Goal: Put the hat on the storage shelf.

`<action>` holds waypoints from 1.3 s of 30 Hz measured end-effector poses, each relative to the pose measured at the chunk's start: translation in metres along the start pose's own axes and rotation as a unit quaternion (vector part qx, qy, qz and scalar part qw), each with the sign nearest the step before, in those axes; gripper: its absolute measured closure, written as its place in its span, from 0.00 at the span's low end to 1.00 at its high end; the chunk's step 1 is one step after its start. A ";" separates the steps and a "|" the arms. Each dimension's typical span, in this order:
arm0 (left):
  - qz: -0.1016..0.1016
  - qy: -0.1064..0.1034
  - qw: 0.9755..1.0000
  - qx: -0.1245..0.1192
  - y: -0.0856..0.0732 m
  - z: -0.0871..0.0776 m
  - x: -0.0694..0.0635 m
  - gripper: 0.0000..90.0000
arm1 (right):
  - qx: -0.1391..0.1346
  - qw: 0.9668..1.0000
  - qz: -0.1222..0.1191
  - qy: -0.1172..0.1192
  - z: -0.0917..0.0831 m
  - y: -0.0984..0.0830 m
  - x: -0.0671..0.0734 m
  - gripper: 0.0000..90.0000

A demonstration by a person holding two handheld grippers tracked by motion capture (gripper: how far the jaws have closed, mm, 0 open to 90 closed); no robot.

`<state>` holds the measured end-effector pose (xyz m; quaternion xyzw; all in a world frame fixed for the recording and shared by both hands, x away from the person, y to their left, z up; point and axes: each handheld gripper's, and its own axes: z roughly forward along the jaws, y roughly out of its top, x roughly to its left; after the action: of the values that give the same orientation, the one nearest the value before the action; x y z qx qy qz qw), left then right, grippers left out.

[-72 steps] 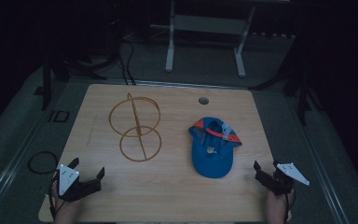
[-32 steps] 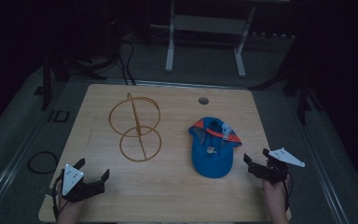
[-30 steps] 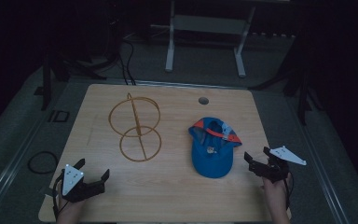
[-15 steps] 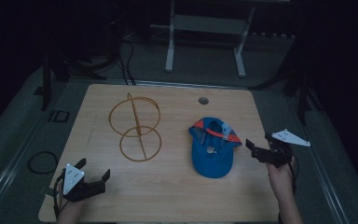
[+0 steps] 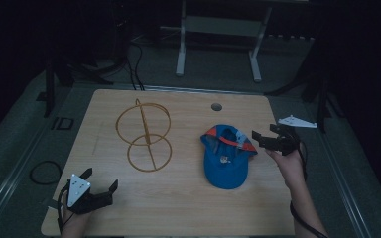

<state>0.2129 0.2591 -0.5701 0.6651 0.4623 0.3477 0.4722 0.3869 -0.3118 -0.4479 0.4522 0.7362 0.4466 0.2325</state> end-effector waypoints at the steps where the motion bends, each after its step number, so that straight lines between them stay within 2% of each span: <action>1: 0.000 0.000 1.000 0.000 0.000 0.000 0.000 0.04 | 0.000 1.000 0.000 0.000 0.000 0.000 0.000 0.19; 2: -0.004 -0.004 1.000 -0.006 0.000 0.000 0.000 0.04 | 0.012 1.000 -0.009 0.001 0.008 0.003 -0.001 0.24; 3: -0.004 -0.004 1.000 -0.006 0.000 0.000 0.000 0.04 | 0.012 1.000 -0.009 0.001 0.008 0.003 -0.001 0.24; 5: -0.004 -0.002 1.000 -0.007 0.000 0.000 0.001 0.04 | 0.023 1.000 -0.009 0.007 0.019 0.007 -0.002 0.27; 8: -0.008 -0.001 1.000 -0.005 0.000 0.000 0.002 0.04 | 0.029 1.000 -0.011 0.005 0.029 0.009 -0.003 0.29; 15: -0.008 -0.003 1.000 -0.005 0.000 0.000 0.002 0.04 | 0.058 0.998 -0.009 0.007 0.054 0.008 -0.005 0.29; 16: -0.010 -0.004 1.000 -0.005 0.000 0.000 0.003 0.04 | 0.072 0.997 -0.012 0.009 0.064 0.005 -0.007 0.33; 19: -0.010 -0.003 1.000 -0.005 0.000 0.001 0.003 0.04 | 0.085 0.996 -0.014 -0.001 0.071 0.002 -0.008 0.35; 20: -0.010 -0.003 1.000 -0.005 0.000 0.001 0.003 0.04 | 0.091 0.996 0.000 0.006 0.080 -0.001 -0.011 0.35; 22: -0.009 -0.004 1.000 -0.004 0.000 0.001 0.003 0.04 | 0.091 0.996 0.000 0.006 0.080 -0.001 -0.011 0.35; 23: -0.005 -0.005 1.000 -0.002 0.000 0.001 0.003 0.04 | 0.103 0.995 0.014 0.011 0.093 -0.007 -0.013 0.33; 24: -0.008 -0.006 1.000 0.001 0.000 0.001 0.003 0.04 | 0.103 0.995 0.014 0.011 0.093 -0.007 -0.013 0.33; 25: -0.025 -0.015 1.000 0.005 0.001 0.001 0.004 0.04 | 0.112 0.994 0.013 0.008 0.100 -0.010 -0.013 0.33; 26: -0.025 -0.015 1.000 0.005 0.001 0.001 0.004 0.04 | 0.112 0.994 0.013 0.008 0.100 -0.010 -0.013 0.33; 27: -0.034 -0.021 0.999 0.004 0.002 0.001 0.005 0.04 | 0.115 0.993 0.015 0.007 0.103 -0.013 -0.013 0.34; 32: -0.037 -0.024 0.999 0.015 0.002 0.002 0.005 0.04 | 0.137 0.990 0.024 0.008 0.122 -0.026 -0.012 0.34; 36: -0.045 -0.031 0.998 0.012 0.003 0.002 0.005 0.04 | 0.148 0.989 0.018 0.006 0.129 -0.032 -0.009 0.35; 37: -0.042 -0.036 0.998 0.007 0.003 0.001 0.004 0.04 | 0.154 0.988 0.007 -0.004 0.133 -0.036 -0.005 0.37; 39: -0.037 -0.035 0.999 0.006 0.003 0.001 0.003 0.04 | 0.155 0.988 0.008 0.001 0.134 -0.040 -0.003 0.39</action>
<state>0.2152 0.2610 -0.5674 0.6618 0.4720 0.3036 0.4971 0.4704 -0.2625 -0.5491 0.4884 0.7929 0.3296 0.1555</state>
